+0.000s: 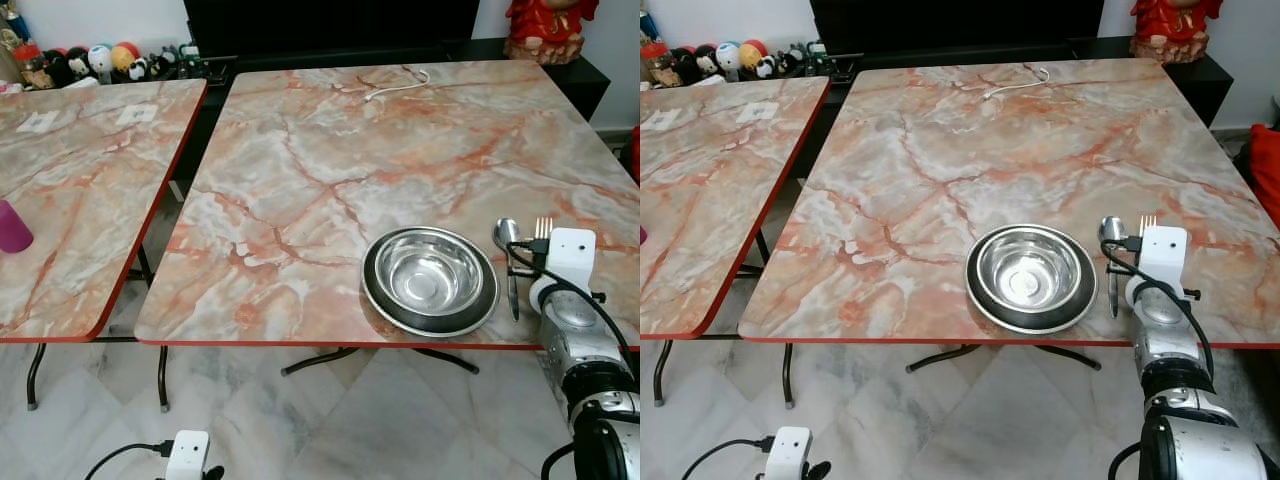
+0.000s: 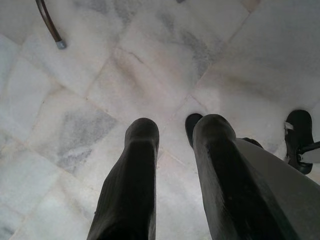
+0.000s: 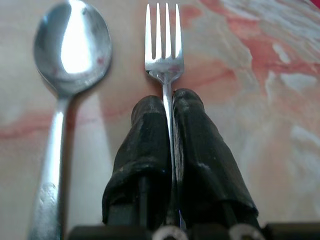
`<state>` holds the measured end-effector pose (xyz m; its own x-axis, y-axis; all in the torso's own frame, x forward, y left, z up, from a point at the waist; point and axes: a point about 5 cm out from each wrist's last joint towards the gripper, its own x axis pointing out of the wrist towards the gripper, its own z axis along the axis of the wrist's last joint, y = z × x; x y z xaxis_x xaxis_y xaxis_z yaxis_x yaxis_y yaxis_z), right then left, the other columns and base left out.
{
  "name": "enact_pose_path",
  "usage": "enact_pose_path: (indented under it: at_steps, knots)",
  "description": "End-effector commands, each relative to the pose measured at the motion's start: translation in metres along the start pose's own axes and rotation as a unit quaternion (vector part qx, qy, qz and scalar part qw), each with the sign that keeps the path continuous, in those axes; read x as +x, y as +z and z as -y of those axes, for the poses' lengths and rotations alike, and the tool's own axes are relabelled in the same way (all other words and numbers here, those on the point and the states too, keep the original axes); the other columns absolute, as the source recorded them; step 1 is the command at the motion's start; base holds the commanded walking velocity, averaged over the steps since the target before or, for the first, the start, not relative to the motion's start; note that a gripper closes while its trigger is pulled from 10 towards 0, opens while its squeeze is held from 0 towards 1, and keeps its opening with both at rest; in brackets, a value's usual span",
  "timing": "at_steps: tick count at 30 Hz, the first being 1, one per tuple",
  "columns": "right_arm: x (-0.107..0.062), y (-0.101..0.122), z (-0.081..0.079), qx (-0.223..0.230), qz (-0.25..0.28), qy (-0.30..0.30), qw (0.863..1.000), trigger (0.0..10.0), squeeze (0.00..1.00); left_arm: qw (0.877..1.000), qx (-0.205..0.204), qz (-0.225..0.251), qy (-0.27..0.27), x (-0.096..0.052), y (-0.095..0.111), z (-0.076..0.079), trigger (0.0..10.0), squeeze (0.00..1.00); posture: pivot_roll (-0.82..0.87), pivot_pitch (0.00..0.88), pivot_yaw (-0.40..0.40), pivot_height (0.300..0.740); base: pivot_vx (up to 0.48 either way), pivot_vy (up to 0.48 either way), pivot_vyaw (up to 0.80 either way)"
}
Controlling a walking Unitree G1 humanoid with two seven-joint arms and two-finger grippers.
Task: Setting the table
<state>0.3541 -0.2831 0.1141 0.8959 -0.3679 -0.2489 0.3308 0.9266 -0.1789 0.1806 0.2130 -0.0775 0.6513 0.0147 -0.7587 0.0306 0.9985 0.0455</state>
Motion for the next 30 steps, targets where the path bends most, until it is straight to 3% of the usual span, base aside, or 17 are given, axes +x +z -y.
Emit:
enact_pose_path:
  at_steps: [1,8,9,10,11,12,15,16,17,23,27,30]
  knots:
    - [0.001,0.002,-0.001,0.004,0.001,0.004,1.000,10.0,0.00,1.000,0.003,-0.013,0.006,-0.002,-0.006,-0.005,10.0,0.00,-0.12,0.120,0.097,0.740,0.000,0.000,0.00]
    - [0.001,0.000,-0.002,0.012,-0.002,0.010,1.000,10.0,0.04,1.000,0.003,-0.013,0.006,-0.003,-0.007,-0.006,10.0,0.00,-0.11,0.122,0.098,0.740,0.000,0.000,0.00]
    - [0.001,-0.001,-0.002,0.012,-0.003,0.010,1.000,10.0,0.10,1.000,0.003,-0.013,0.006,-0.003,-0.007,-0.006,10.0,0.00,-0.11,0.122,0.098,0.740,0.000,0.000,0.00]
    - [0.001,-0.001,-0.002,0.014,-0.004,0.010,1.000,10.0,0.51,1.000,0.003,-0.013,0.006,-0.003,-0.007,-0.006,10.0,0.00,-0.11,0.123,0.099,0.740,0.000,0.000,0.00]
    - [0.001,-0.001,-0.002,0.014,-0.004,0.010,1.000,10.0,0.51,1.000,0.003,-0.013,0.006,-0.003,-0.007,-0.006,10.0,0.00,-0.11,0.123,0.099,0.740,0.000,0.000,0.00]
    - [0.001,-0.002,-0.002,0.014,-0.005,0.009,1.000,10.0,0.72,1.000,0.003,-0.013,0.006,-0.003,-0.007,-0.006,10.0,0.00,-0.11,0.123,0.099,0.740,0.000,0.000,0.00]
    - [0.001,-0.002,-0.001,0.014,-0.007,0.009,1.000,10.0,0.65,1.000,0.003,-0.014,0.006,-0.003,-0.007,-0.006,10.0,0.00,-0.11,0.124,0.099,0.740,0.000,0.000,0.00]
    - [0.002,-0.002,-0.001,0.013,-0.007,0.008,1.000,10.0,0.18,1.000,0.003,-0.014,0.006,-0.003,-0.007,-0.006,10.0,0.00,-0.11,0.125,0.100,0.740,0.000,0.000,0.00]
    - [0.002,-0.002,0.000,0.012,-0.006,0.007,1.000,10.0,0.00,1.000,0.003,-0.014,0.006,-0.003,-0.008,-0.006,10.0,0.00,-0.11,0.125,0.101,0.740,0.000,0.000,0.00]
    - [0.002,0.002,0.003,0.005,0.005,0.001,1.000,10.0,0.00,1.000,0.004,-0.015,0.006,-0.003,-0.008,-0.006,10.0,0.00,-0.11,0.126,0.101,0.740,0.000,0.000,0.00]
    - [0.002,0.016,0.003,0.014,0.051,-0.002,0.999,10.0,0.00,1.000,0.004,-0.015,0.006,-0.003,-0.008,-0.006,10.0,0.00,-0.11,0.126,0.100,0.740,0.000,0.000,0.00]
    - [0.000,0.032,-0.001,0.036,0.120,0.006,0.992,10.0,0.00,1.000,0.004,-0.015,0.006,-0.003,-0.008,-0.006,10.0,0.00,-0.12,0.127,0.101,0.740,0.000,0.000,0.00]
